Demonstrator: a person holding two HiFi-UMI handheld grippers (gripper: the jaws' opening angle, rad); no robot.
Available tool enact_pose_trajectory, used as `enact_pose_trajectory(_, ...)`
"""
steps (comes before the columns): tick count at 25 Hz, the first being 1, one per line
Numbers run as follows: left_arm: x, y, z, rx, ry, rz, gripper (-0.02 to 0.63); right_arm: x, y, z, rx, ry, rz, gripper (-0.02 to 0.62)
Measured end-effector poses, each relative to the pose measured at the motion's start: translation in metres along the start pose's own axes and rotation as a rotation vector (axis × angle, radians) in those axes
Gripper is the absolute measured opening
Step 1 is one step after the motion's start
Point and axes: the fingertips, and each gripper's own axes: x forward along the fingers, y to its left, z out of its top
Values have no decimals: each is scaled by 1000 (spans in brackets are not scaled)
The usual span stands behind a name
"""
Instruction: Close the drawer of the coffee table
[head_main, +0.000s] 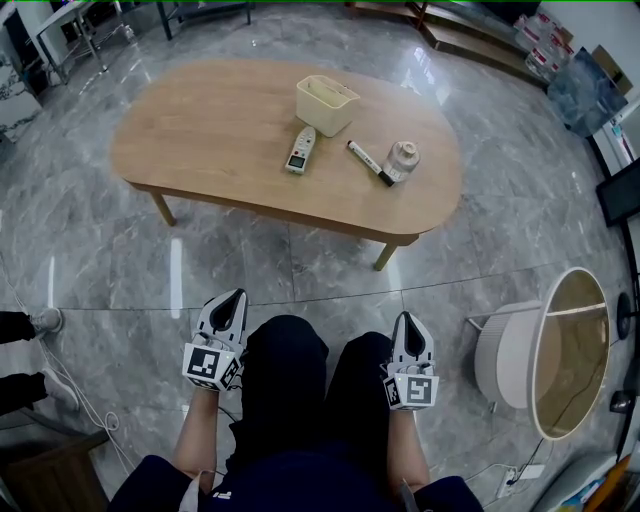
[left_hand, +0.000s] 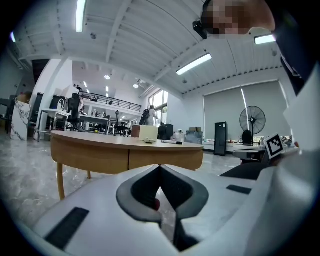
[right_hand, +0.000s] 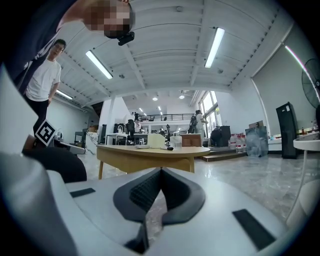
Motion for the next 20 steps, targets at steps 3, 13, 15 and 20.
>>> enact_pose_trajectory(3,0,-4,0,2,2,-5,25,-1,3,2,-9,2,6,28)
enact_pose_trajectory(13,-3,-3,0,-6,7,3,26,-5,0,-2,-1,10,3,26)
enact_pose_trajectory(15,-4,-3,-1,-9,10,2,26,-5,1,-3,5,13,4,26)
enact_pose_trajectory(20,-3,-3,0,-9,5,5,26,-1,3,-1,-1,14,11,26)
